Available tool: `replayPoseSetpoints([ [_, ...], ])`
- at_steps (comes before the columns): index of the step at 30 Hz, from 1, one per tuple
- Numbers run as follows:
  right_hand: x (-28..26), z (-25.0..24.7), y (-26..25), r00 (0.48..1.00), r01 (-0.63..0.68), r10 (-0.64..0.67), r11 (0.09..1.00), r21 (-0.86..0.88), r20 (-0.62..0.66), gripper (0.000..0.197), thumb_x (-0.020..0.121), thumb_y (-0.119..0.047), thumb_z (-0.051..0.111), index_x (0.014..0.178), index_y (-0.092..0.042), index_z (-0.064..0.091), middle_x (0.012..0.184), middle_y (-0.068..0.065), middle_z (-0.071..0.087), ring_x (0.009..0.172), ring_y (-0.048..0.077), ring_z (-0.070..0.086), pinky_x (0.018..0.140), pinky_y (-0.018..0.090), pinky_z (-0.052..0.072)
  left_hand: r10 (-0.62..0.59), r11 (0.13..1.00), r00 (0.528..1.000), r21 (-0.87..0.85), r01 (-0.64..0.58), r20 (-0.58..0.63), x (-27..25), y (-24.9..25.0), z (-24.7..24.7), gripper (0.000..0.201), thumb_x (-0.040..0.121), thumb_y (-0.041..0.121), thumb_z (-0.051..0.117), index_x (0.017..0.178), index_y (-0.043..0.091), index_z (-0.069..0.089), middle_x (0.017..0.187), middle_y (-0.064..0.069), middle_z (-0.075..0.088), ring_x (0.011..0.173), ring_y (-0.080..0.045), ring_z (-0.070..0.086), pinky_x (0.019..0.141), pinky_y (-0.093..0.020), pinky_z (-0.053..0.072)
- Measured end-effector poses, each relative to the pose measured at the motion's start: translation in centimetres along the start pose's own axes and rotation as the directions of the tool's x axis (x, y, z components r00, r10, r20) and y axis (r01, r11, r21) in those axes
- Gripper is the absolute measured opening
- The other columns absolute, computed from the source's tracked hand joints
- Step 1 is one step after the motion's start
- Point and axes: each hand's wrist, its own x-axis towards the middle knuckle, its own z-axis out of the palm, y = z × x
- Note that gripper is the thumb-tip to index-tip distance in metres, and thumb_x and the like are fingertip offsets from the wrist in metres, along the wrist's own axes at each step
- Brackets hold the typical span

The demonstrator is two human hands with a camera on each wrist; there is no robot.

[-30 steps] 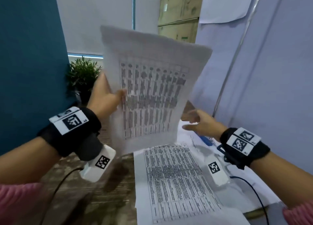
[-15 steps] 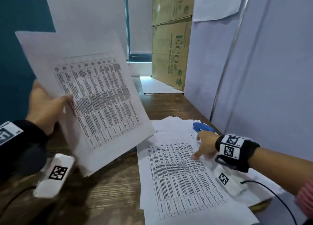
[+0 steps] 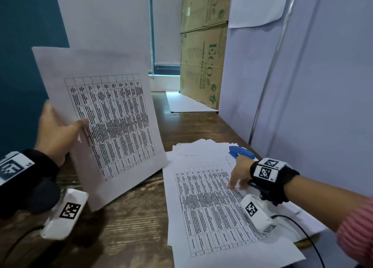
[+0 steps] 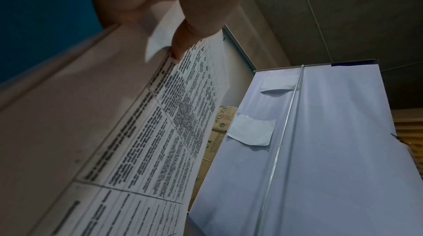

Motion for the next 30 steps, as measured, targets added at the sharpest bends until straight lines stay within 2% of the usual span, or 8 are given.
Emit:
replayPoseSetpoints([
  [3, -0.7, 0.0, -0.2, 0.999, 0.010, -0.012, 0.999, -0.049, -0.030, 0.043, 0.070, -0.021, 0.081, 0.067, -0.012, 0.040, 0.072, 0.001, 0.046, 0.080, 0.020, 0.052, 0.064, 0.026, 0.042, 0.005, 1.000, 1.000, 0.006, -0.005, 0.013, -0.4, 0.3, 0.3, 0.059, 0.084, -0.005, 0.061, 0.136, 0.010, 0.036, 0.132, -0.004, 0.051, 0.116, -0.017, 0.050, 0.100, -0.043, 0.042],
  [7, -1.3, 0.3, -0.2, 0.999, 0.008, -0.010, 0.999, -0.054, -0.040, 0.041, 0.075, -0.018, 0.078, 0.066, -0.012, 0.038, 0.072, 0.000, 0.044, 0.084, 0.019, 0.050, 0.071, 0.026, 0.042, 0.002, 1.000, 1.000, -0.022, -0.001, 0.032, -0.7, 0.1, 0.5, 0.061, 0.084, -0.006, 0.061, 0.136, 0.011, 0.036, 0.131, -0.002, 0.051, 0.114, -0.016, 0.051, 0.096, -0.038, 0.043],
  [11, -1.5, 0.3, -0.8, 1.000, 0.008, -0.010, 0.997, -0.072, -0.030, 0.032, 0.076, -0.016, 0.077, 0.074, -0.007, 0.046, 0.072, 0.002, 0.048, 0.074, 0.017, 0.051, 0.066, 0.025, 0.043, -0.009, 0.998, 0.999, -0.054, 0.012, 0.049, -0.9, -0.4, 1.3, 0.061, 0.083, -0.007, 0.061, 0.136, 0.011, 0.037, 0.129, -0.001, 0.053, 0.115, -0.016, 0.052, 0.098, -0.037, 0.044],
  [16, -1.9, 0.2, -1.3, 0.999, 0.019, -0.022, 0.997, -0.076, -0.044, 0.025, 0.076, -0.013, 0.075, 0.074, -0.004, 0.052, 0.070, 0.000, 0.047, 0.087, 0.021, 0.051, 0.074, 0.026, 0.043, -0.007, 0.995, 0.996, -0.097, 0.016, 0.088, -1.7, -0.7, 2.4, 0.061, 0.084, -0.008, 0.060, 0.136, 0.011, 0.036, 0.128, 0.001, 0.052, 0.115, -0.013, 0.052, 0.096, -0.031, 0.043],
  [19, -1.8, 0.9, -1.3, 0.999, 0.011, -0.013, 0.999, -0.041, -0.044, 0.040, 0.069, -0.036, 0.080, 0.080, -0.007, 0.053, 0.082, 0.003, 0.053, 0.089, 0.023, 0.054, 0.069, 0.028, 0.044, -0.009, 0.994, 0.993, -0.108, 0.022, 0.116, -2.0, -0.8, 2.8, 0.061, 0.084, -0.007, 0.060, 0.137, 0.012, 0.036, 0.129, 0.001, 0.053, 0.114, -0.012, 0.052, 0.095, -0.031, 0.043],
  [22, -2.1, 2.0, -1.3, 0.996, 0.020, -0.035, 0.984, -0.177, -0.082, 0.080, 0.064, -0.064, 0.071, 0.118, -0.009, 0.051, 0.121, 0.011, 0.049, 0.115, 0.028, 0.049, 0.088, 0.036, 0.044, -0.003, 0.994, 0.992, -0.108, 0.017, 0.127, -2.2, -0.7, 3.2, 0.061, 0.084, -0.006, 0.060, 0.137, 0.013, 0.036, 0.129, 0.003, 0.052, 0.114, -0.011, 0.052, 0.092, -0.029, 0.043],
  [26, -2.1, 2.7, -1.2, 0.983, 0.104, -0.128, 0.978, -0.179, -0.130, 0.077, 0.070, -0.065, 0.067, 0.119, -0.007, 0.052, 0.102, 0.004, 0.059, 0.093, 0.019, 0.057, 0.080, 0.030, 0.046, -0.001, 0.994, 0.991, -0.111, 0.016, 0.132, -2.3, -0.6, 3.5, 0.060, 0.085, -0.006, 0.059, 0.137, 0.013, 0.035, 0.126, 0.005, 0.051, 0.113, -0.010, 0.051, 0.091, -0.027, 0.042],
  [30, -2.1, 2.9, -0.8, 0.979, 0.141, -0.162, 0.976, -0.164, -0.125, 0.082, 0.071, -0.061, 0.068, 0.128, -0.008, 0.044, 0.125, 0.007, 0.057, 0.114, 0.021, 0.056, 0.094, 0.034, 0.046, 0.013, 0.995, 0.990, -0.102, 0.002, 0.142, -2.3, -0.6, 3.5, 0.061, 0.085, -0.006, 0.059, 0.137, 0.012, 0.035, 0.129, 0.003, 0.051, 0.114, -0.011, 0.051, 0.091, -0.028, 0.042],
])
